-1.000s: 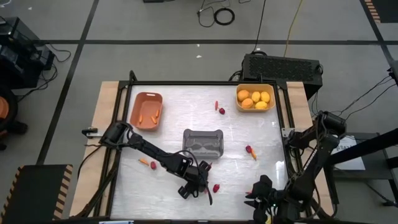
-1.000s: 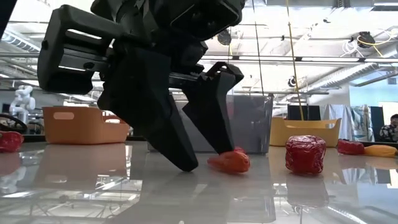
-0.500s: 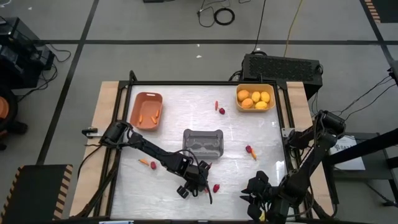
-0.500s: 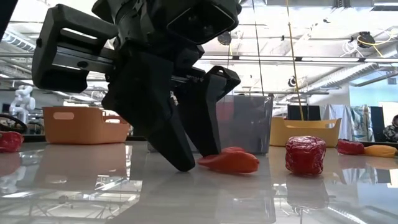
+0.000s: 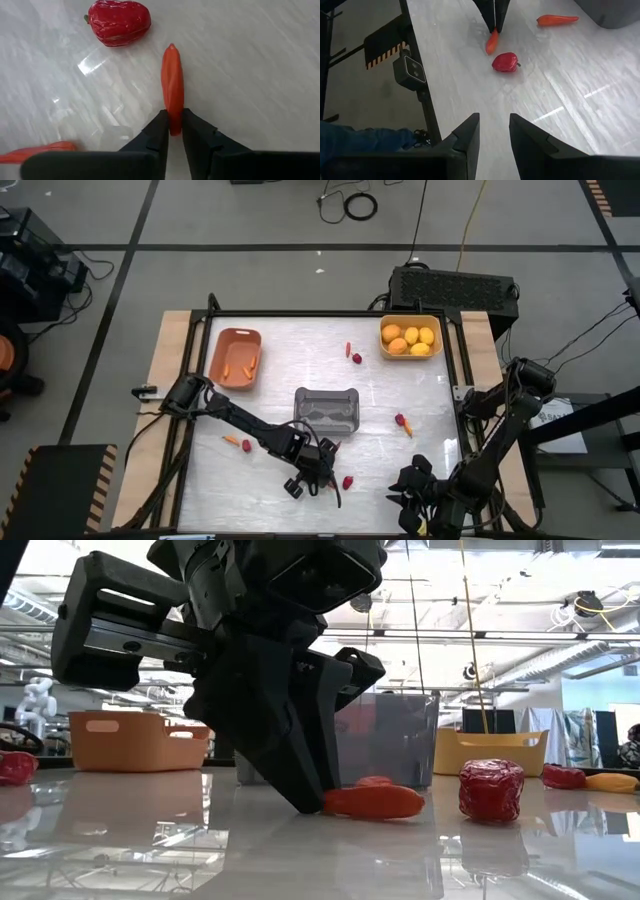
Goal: Sort produce into baskets
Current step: Put the orange chili into the orange bin
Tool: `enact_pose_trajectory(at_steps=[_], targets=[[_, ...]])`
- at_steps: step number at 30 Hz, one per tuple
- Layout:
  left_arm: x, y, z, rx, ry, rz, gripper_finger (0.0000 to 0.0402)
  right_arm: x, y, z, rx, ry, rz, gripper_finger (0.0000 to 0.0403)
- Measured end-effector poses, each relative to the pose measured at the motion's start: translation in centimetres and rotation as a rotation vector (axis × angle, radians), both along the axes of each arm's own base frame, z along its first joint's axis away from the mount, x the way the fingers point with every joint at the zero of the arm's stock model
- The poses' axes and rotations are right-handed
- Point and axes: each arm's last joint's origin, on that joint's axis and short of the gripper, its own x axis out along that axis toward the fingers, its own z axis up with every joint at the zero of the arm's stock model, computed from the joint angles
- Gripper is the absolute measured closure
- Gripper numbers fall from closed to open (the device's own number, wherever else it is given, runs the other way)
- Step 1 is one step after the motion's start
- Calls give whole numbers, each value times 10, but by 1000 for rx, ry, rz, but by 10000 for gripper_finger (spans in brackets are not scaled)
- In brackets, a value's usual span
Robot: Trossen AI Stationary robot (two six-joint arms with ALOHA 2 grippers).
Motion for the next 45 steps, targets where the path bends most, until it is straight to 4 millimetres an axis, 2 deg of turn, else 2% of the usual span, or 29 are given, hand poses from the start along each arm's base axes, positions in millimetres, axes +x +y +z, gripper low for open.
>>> enact_pose_trajectory(at_steps=[7, 12, 17, 22, 28, 34, 39, 45], targets=[[0, 0, 0, -7, 9, 28, 391, 0, 0, 0, -5, 0, 6, 305], [-9, 6, 14, 25, 53, 65, 398, 0, 0, 0, -10, 1, 9, 305], [-22, 20, 54, 62, 29, 109, 400, -1, -1, 0, -43, 7, 34, 305], [-43, 38, 108, 84, -41, 199, 400, -2, -4, -2, -85, 29, 38, 305], [-81, 69, 163, 59, -56, 344, 401, 2, -11, -4, -120, 52, 21, 305], [-127, 109, 195, 155, -14, 564, 401, 16, -22, -3, -163, 54, 18, 305], [-166, 143, 196, 205, -6, 772, 401, 31, -36, -3, -193, 58, -9, 305], [-212, 176, 163, 194, 54, 1045, 402, 48, -53, -3, -182, 58, -87, 305]])
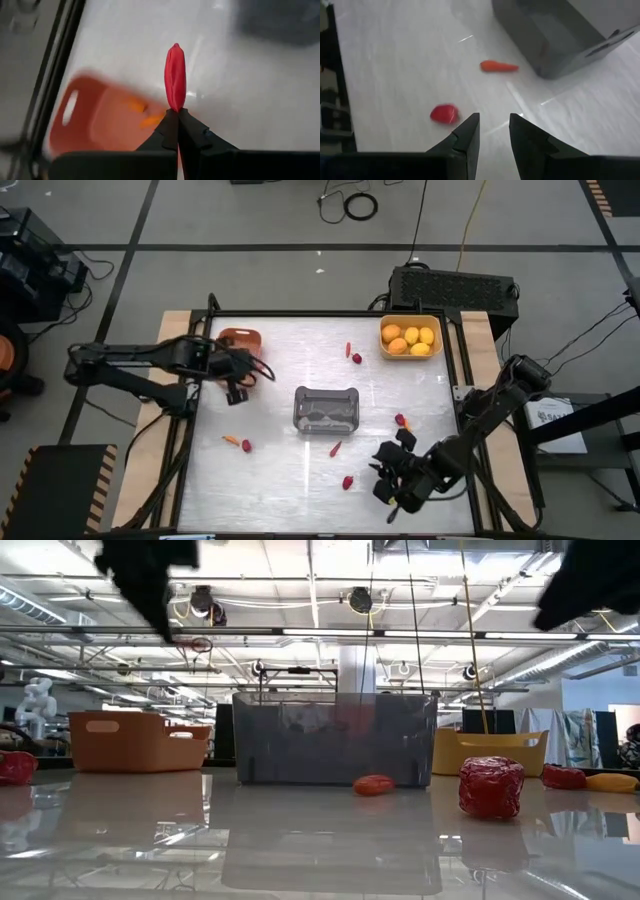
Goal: Sort produce into baskets
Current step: Put the orange chili into the orange bin, then put the yellow chili into the orange bin
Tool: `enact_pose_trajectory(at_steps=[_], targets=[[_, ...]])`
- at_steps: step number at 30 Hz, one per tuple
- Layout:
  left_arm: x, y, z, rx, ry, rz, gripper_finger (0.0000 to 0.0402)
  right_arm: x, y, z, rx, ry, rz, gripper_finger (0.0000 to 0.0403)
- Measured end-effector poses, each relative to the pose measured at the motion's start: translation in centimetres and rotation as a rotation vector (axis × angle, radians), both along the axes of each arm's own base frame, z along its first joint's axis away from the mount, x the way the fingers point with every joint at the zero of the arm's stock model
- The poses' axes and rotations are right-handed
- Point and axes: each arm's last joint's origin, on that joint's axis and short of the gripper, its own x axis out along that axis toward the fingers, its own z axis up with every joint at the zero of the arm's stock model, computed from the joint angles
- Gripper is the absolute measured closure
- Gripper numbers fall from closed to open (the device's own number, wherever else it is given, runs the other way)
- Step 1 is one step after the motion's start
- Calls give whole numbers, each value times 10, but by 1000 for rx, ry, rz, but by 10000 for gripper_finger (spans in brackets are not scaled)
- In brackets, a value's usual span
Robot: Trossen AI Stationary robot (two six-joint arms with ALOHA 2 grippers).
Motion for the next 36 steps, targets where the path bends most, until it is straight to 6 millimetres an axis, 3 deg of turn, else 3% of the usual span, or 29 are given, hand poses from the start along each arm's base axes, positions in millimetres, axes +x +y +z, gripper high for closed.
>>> enact_pose_trajectory(at_steps=[7, 14, 27, 32, 36], targets=[[-36, 29, -53, -19, 85, 370, 402, 13, -13, 1, 19, -20, -56, 305], [-43, 45, -73, -47, 61, 558, 400, 20, -19, 2, 37, -32, -81, 305], [-37, 48, -73, -91, -17, 556, 294, 24, -16, 4, 87, -68, -82, 305], [-36, 48, -70, -90, -27, 552, 282, 23, -15, 4, 115, -43, -62, 305], [-31, 48, -56, -133, -58, 487, 281, 23, -15, 3, 128, -30, -50, 305]])
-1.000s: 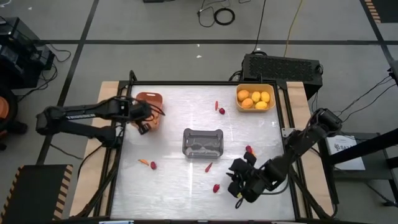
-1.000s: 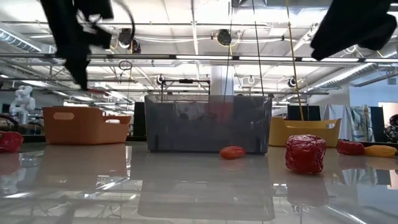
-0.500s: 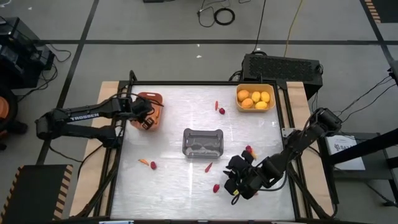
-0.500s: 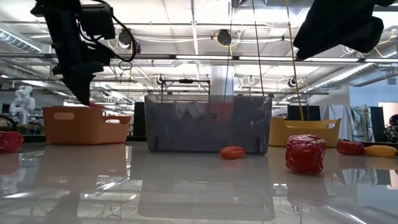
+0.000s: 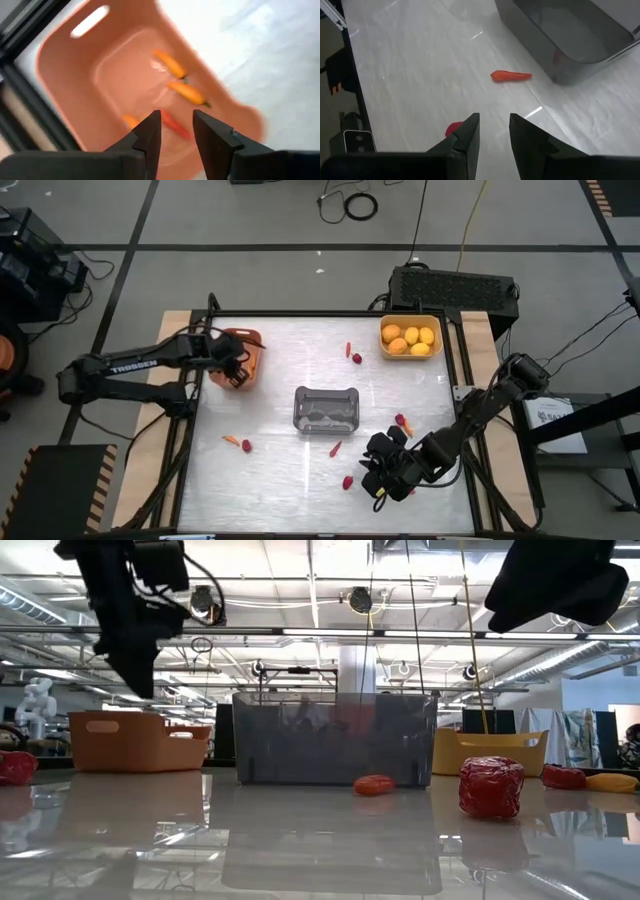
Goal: Sort produce into baskets
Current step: Put the yellow chili into the orange bin
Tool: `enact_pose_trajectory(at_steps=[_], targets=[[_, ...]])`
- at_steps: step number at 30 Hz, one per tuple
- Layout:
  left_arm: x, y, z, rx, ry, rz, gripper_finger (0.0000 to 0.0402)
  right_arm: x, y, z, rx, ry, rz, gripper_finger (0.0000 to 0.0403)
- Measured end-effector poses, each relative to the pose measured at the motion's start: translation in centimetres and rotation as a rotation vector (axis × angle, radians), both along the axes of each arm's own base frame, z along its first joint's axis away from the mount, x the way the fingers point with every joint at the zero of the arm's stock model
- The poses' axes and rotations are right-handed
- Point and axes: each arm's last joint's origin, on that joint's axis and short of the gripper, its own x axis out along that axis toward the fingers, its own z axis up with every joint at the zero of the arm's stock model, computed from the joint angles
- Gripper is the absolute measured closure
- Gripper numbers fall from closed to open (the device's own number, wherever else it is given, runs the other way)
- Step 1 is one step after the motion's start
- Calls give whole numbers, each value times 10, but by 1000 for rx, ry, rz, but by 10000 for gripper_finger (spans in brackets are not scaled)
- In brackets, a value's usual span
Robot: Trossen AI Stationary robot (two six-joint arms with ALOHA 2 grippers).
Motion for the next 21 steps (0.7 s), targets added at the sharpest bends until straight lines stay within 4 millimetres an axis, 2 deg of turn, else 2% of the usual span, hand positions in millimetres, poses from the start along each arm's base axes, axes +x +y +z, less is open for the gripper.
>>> enact_pose_trajectory(at_steps=[8, 14, 21], targets=[[13, -8, 37, -76, -145, -248, 281, 0, 0, 0, -35, 8, 40, 305], [30, -28, 45, -167, -323, -439, 281, 0, 0, 0, -51, 9, 53, 305], [59, -58, 57, -152, -545, -602, 281, 0, 0, 0, -50, 9, 55, 305]])
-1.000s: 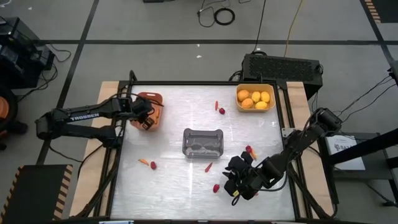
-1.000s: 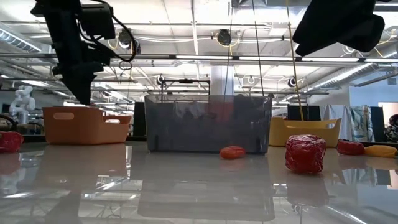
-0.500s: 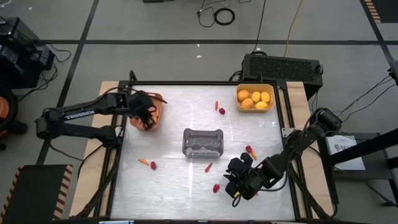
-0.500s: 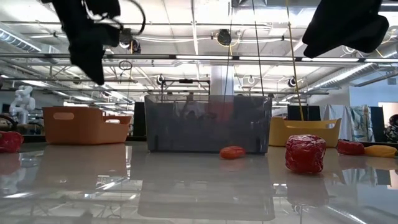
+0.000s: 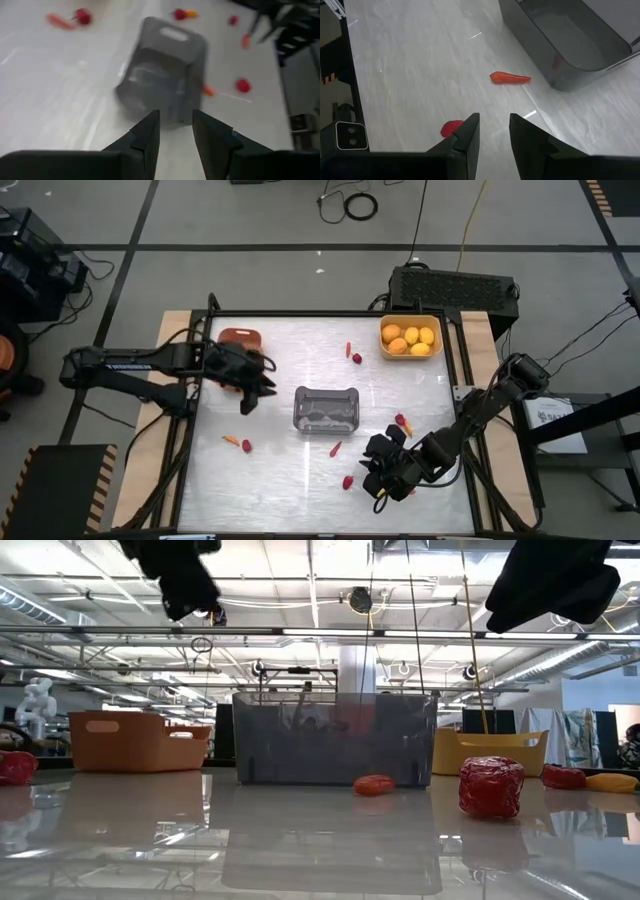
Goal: Sort produce into baskets
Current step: Put the yellow chili into the orange bin
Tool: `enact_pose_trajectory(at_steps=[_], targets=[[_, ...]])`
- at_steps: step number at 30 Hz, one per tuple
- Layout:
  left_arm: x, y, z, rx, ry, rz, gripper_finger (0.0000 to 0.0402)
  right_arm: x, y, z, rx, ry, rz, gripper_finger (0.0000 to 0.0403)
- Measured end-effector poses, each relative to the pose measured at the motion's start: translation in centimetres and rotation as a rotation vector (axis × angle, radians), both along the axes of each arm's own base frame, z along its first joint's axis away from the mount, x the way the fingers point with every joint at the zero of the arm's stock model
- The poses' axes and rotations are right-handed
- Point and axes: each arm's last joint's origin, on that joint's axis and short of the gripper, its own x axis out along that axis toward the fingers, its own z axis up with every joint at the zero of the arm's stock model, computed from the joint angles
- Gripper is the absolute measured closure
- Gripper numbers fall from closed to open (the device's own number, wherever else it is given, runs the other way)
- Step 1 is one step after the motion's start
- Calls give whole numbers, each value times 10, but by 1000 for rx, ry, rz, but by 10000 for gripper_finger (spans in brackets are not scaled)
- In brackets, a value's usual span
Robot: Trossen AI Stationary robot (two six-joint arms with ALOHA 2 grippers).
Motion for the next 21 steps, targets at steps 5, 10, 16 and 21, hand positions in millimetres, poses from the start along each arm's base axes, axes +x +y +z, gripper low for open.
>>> enact_pose_trajectory(at_steps=[5, 10, 16, 21], targets=[[14, -24, 1, 2, -72, -130, 281, 0, 0, 0, 0, 2, 1, 305], [19, -55, -7, 3, -56, -310, 281, 0, 0, 0, -17, 6, 21, 305], [22, -83, -24, -11, 55, -403, 245, 0, 0, 0, -45, 10, 49, 305], [21, -97, -37, -22, 153, -450, 183, 0, 0, 0, -65, 11, 65, 305]])
